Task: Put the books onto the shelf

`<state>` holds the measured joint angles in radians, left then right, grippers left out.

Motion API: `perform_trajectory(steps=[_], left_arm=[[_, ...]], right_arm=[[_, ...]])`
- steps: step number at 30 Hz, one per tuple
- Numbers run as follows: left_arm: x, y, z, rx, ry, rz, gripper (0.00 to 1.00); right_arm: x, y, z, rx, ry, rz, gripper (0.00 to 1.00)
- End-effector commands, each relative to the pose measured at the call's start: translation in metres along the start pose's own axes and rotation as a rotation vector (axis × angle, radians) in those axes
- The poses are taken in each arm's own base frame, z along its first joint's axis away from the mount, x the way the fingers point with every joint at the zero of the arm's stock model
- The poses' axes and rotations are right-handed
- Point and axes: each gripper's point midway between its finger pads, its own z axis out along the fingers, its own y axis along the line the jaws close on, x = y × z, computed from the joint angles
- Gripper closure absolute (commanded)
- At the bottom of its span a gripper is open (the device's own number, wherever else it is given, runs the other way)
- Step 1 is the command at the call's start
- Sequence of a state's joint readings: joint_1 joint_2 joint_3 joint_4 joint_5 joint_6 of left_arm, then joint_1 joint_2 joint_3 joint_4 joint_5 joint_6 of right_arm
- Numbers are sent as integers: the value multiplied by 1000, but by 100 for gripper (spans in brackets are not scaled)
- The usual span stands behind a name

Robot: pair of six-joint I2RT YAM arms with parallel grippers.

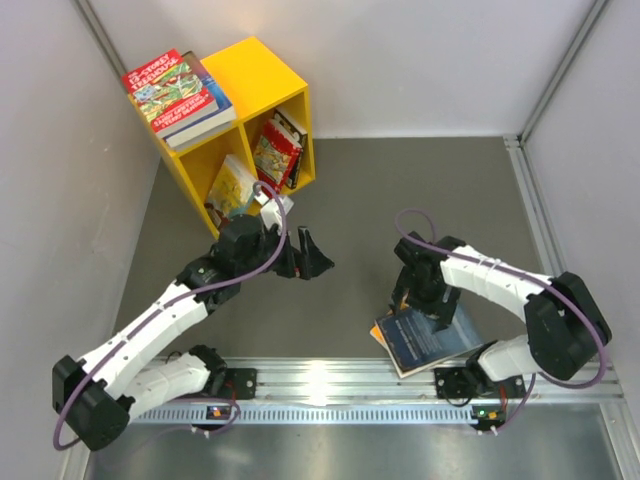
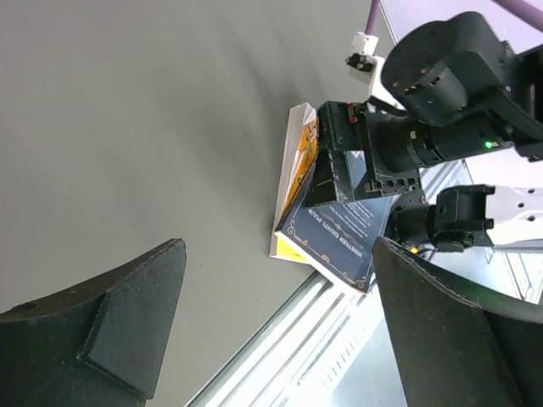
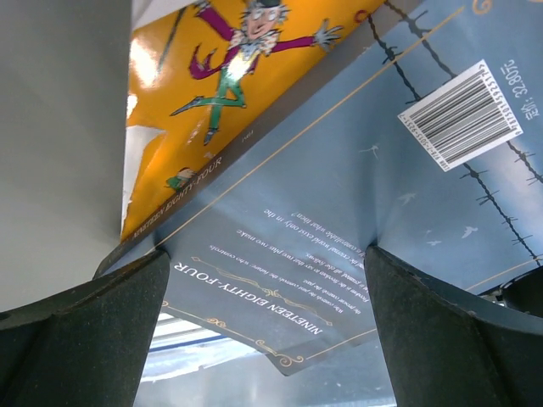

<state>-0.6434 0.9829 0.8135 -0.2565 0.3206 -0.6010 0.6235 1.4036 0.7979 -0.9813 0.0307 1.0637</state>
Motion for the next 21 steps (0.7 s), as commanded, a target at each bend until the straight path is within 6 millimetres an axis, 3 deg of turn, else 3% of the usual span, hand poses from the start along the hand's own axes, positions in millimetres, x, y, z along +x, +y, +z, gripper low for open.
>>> perform_trajectory(steps=[1,6,9,12,13,15,16,18,19,20,21], left_arm=[[-2,4,-9,-32,-25,19,4],[-4,6,-17,-61,-36,34,4],[-3,10,-16,-75,-33,39,3],[-2,12,-15,-89,-22,34,3],[-2,12,-16,-92,-21,34,3],[-4,14,-18,-111,-27,37,3],[-6,17,-20,-127,-41,42,2],[-9,19,-22,-146,-51,50,1],[-10,20,-24,-154,-56,53,1],[-12,22,-25,-167,-64,58,1],[-10,24,-26,-177,-57,60,1]], right_arm=[[-17,31,49,-69,-72,6,0],[-23,74,65,-205,-100,-40,0],[-27,118,67,-288,-147,-122,0],[-22,180,56,-443,-183,-197,0],[-25,207,42,-506,-210,-220,0],[-3,239,37,-559,-181,-314,0],[5,270,14,-630,-202,-374,0],[19,293,-5,-713,-181,-427,0],[28,313,-27,-824,-192,-454,0],[34,317,-39,-865,-177,-467,0],[37,323,-64,-939,-188,-480,0]])
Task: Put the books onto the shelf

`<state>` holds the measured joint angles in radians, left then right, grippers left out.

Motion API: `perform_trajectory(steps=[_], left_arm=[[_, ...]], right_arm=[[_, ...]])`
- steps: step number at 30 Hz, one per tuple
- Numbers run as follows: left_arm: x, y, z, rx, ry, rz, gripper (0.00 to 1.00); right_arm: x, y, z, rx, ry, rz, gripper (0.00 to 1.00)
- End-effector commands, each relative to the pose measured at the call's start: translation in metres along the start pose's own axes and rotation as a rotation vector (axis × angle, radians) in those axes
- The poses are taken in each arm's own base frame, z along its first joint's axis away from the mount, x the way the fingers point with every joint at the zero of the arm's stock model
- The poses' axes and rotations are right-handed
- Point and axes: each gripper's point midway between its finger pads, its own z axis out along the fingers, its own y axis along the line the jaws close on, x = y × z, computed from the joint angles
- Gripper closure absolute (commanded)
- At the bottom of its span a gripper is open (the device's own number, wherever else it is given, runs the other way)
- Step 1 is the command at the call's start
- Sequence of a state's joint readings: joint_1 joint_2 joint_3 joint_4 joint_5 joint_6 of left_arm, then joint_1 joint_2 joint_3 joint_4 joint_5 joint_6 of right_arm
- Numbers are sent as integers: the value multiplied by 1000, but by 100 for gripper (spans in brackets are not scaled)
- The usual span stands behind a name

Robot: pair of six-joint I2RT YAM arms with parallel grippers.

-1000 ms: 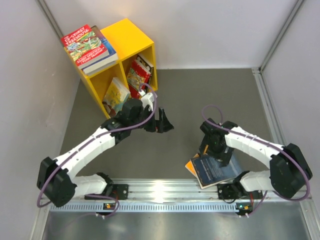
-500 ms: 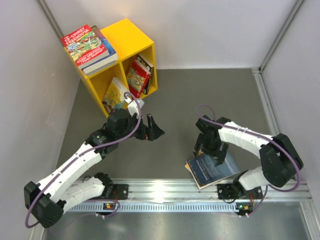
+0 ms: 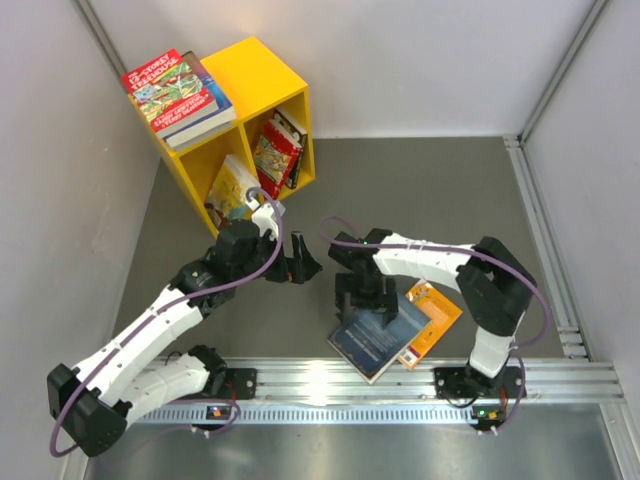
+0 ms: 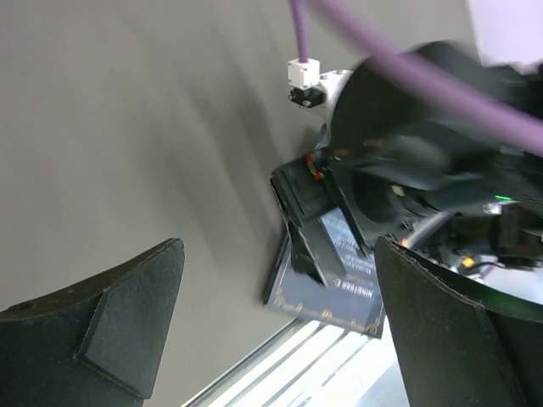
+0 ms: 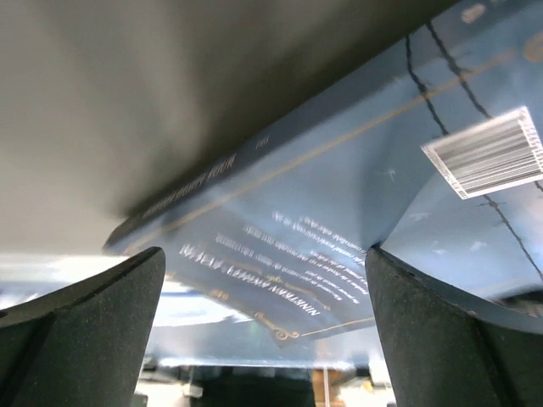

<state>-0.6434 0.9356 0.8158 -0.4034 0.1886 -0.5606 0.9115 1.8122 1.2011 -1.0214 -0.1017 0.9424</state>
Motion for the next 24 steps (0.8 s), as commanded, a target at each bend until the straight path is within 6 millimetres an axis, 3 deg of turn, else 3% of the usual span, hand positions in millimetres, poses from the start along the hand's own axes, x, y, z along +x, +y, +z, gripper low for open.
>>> perform_trajectory(steps=[1,2,3,4,5,6,7,8,9,10,13,14,18,24], left_arm=[[-21,-3,-13,-22,-74,41,1],[-21,-2,-14,-29,-78,42,1],[-22,0,-13,-37,-81,42,1],[-22,1,-14,-40,-88,39,1],[-21,1,-13,-39,-90,36,1],[-17,2,-11,-34,-80,31,1],[-18,0,-9,-17,-87,28,1],[-14,-4,-7,8,-68,27,1],[-11,-4,1,24,-55,24,1],[-6,-4,5,35,-34,19,1],[16,-2,25,54,76,-13,1],[19,-1,30,59,92,-18,1],[45,11,56,46,216,-40,1],[71,20,81,58,307,-66,1]], right_arm=[[-92,199,-76,-857,-500,-188,0],[-92,197,-86,-866,-521,-197,0],[-88,193,-114,-901,-569,-210,0],[-89,182,-120,-889,-597,-216,0],[-89,163,-138,-856,-642,-189,0],[-89,147,-135,-823,-657,-177,0],[-93,122,-152,-794,-709,-131,0],[-94,104,-151,-753,-719,-99,0],[-107,75,-142,-668,-753,-11,0],[-99,49,-138,-607,-728,24,0],[-95,3,-112,-474,-695,90,0],[-89,-6,-108,-458,-688,95,0],[-62,-36,-57,-344,-553,161,0],[-46,-65,-24,-271,-511,269,0]])
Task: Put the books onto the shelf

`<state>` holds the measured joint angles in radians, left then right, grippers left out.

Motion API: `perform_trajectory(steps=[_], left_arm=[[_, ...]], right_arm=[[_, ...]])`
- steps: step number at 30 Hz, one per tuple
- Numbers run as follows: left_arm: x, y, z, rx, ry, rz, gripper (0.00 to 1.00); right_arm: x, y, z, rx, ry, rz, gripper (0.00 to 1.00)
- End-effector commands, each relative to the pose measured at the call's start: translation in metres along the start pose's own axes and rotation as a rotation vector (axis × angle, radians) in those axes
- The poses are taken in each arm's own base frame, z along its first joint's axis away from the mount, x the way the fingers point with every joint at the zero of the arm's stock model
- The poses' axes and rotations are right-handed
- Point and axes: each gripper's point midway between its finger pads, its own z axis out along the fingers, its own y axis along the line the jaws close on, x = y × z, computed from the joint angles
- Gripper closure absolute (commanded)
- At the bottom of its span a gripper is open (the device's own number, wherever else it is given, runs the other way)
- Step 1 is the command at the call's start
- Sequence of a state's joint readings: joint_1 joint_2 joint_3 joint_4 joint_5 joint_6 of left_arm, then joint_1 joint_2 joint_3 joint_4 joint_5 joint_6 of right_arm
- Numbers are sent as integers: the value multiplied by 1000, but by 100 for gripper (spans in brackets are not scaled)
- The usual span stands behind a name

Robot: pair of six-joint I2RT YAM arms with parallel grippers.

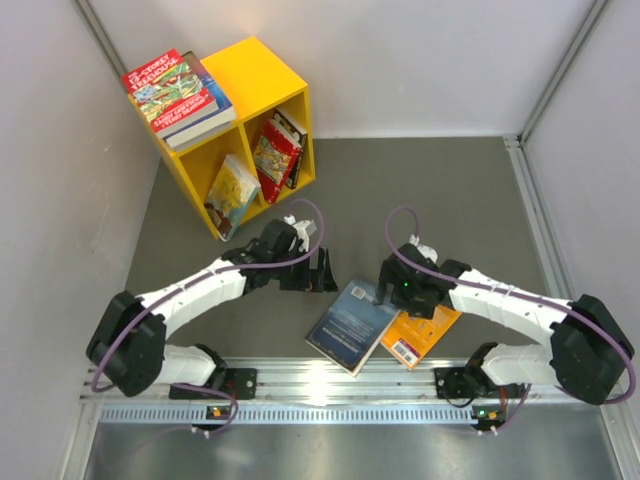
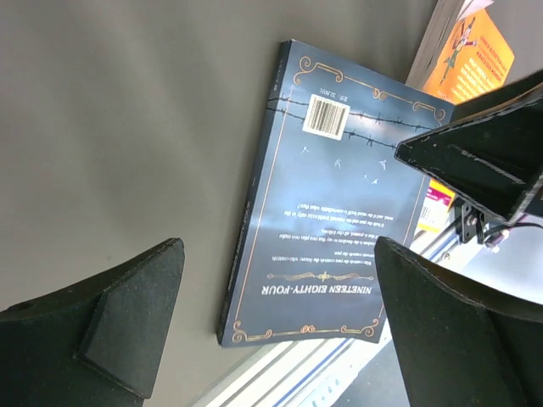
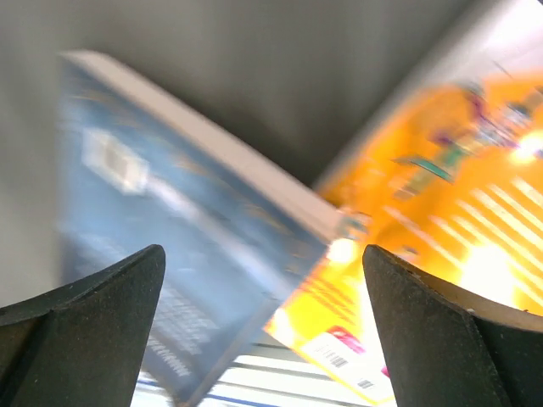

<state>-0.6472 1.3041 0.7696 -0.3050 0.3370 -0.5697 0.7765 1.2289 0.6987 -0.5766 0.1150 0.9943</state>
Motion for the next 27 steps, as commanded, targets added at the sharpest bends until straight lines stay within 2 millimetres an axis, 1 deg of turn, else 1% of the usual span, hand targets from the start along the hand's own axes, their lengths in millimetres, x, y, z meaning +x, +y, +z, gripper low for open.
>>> perform_trajectory(steps=[1,2,3,4,7,8,9,10,11,12,13,14,16,17,18,20,21,22,23,24,26,27], left_arm=[[-7,-15,11,97,-19,27,1],[-4,-16,13,108,-5,20,1],[2,-12,19,103,19,8,1],[4,-12,22,108,25,1,1],[18,-12,31,114,75,-5,2],[23,-14,33,118,90,3,1],[32,-11,38,112,112,-3,1],[33,-15,41,130,110,-9,1],[37,-18,43,146,119,-14,1],[51,-16,47,160,160,-35,2],[56,-16,49,166,178,-76,1],[52,-24,52,205,155,-68,2],[63,-22,57,209,185,-95,2],[67,-23,60,214,195,-96,2],[68,-24,61,218,198,-100,2],[70,-26,61,235,201,-116,2],[70,-27,61,247,192,-114,2],[70,-28,61,255,190,-125,2],[73,-27,60,262,192,-130,2],[72,-28,60,267,188,-131,2],[74,-28,60,266,187,-139,2],[72,-29,59,271,180,-137,2]], right_arm=[[0,-16,-3,57,-33,71,0],[3,-20,-1,74,-26,71,0],[5,-24,1,86,-16,67,0],[7,-24,2,87,-6,67,0],[12,-24,8,83,10,77,0],[10,-19,9,59,1,82,0],[11,-18,11,48,1,93,0],[12,-14,12,21,4,103,0],[5,4,14,-58,-25,125,0],[10,3,18,-76,-18,133,0],[13,7,21,-98,-7,142,0],[13,13,23,-125,-14,150,0],[14,17,29,-145,-20,165,0],[17,17,30,-154,-20,164,4],[16,24,30,-186,-33,165,7],[14,28,28,-223,-49,175,14],[17,24,30,-229,-50,181,20],[15,27,28,-248,-63,187,25],[16,25,29,-252,-64,190,30],[15,27,27,-265,-70,190,39],[13,30,23,-294,-83,186,51],[12,32,21,-307,-87,182,61]])
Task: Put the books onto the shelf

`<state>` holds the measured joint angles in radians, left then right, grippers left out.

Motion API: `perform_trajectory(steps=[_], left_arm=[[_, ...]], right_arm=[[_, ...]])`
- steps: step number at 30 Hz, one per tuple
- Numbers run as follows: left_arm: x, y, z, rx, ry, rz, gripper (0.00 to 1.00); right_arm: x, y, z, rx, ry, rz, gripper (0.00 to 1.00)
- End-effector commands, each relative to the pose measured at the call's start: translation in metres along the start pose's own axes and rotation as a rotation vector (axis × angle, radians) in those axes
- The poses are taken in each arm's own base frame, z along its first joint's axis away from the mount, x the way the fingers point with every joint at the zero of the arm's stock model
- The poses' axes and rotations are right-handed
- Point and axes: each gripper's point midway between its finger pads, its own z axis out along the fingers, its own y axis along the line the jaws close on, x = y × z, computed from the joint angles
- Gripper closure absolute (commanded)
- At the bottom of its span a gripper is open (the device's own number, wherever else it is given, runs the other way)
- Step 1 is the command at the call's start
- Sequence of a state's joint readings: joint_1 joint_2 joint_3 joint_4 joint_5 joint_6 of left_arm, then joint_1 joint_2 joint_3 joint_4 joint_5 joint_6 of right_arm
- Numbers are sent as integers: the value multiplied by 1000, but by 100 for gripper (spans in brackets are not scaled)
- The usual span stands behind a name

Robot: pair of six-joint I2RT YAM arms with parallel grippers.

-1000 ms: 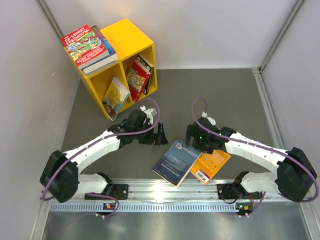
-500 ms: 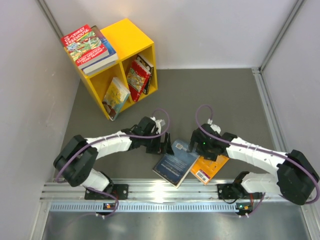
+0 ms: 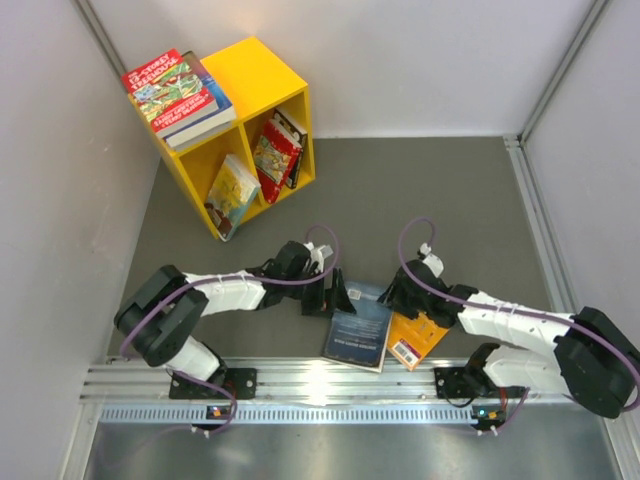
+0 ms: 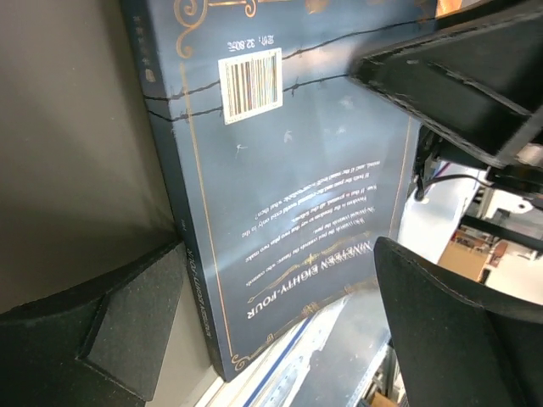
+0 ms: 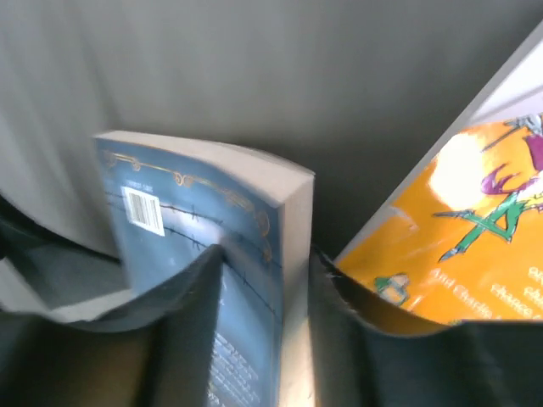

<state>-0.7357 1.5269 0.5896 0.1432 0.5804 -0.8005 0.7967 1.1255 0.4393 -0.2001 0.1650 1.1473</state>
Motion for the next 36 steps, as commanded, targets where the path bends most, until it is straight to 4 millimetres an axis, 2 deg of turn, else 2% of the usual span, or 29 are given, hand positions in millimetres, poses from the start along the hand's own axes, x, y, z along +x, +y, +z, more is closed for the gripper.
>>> perform_trajectory(steps=[1,2,3,5,7,8,10,12,13,14,17,18,20,21,26,30,36], left_arm=[[7,0,8,27,-2,11,2],[7,0,6,26,-11,13,2],[6,-1,5,26,-16,14,3],[3,-7,-1,31,-41,28,3],[-4,-11,-7,21,-78,63,3],[-9,-20,-17,20,-103,86,3],[-19,-23,-30,-18,-161,148,2],[-30,-33,-53,-58,-224,186,2],[-40,-31,-63,-102,-280,210,2],[-44,-39,-79,-106,-323,227,3],[-55,-47,-106,-120,-412,252,3],[-55,-48,-110,-124,-418,257,3],[-54,-51,-117,-124,-427,255,6],[-51,-50,-117,-121,-415,250,7],[-36,-68,-120,4,-397,218,16],[-32,-94,-119,186,-413,188,27],[-38,-108,-112,230,-372,218,54]], right_arm=[[15,29,-4,-145,57,26,68],[14,30,-6,-149,57,16,75],[13,32,-9,-154,56,9,89],[8,41,-18,-174,52,-20,100],[1,55,-30,-226,42,-44,100],[-5,68,-39,-269,26,-72,100],[-14,94,-61,-382,4,-97,100],[-27,118,-82,-487,-28,-124,100],[-30,130,-96,-549,-23,-130,100],[-34,140,-107,-596,-29,-134,100],[-48,157,-129,-693,-34,-111,100],[-50,163,-139,-739,-30,-107,100],[-59,163,-144,-757,-34,-62,100],[-66,171,-156,-819,-54,-57,100],[-88,170,-160,-893,-66,61,100],[-88,173,-157,-939,-31,106,100],[-89,181,-156,-1000,0,147,100]])
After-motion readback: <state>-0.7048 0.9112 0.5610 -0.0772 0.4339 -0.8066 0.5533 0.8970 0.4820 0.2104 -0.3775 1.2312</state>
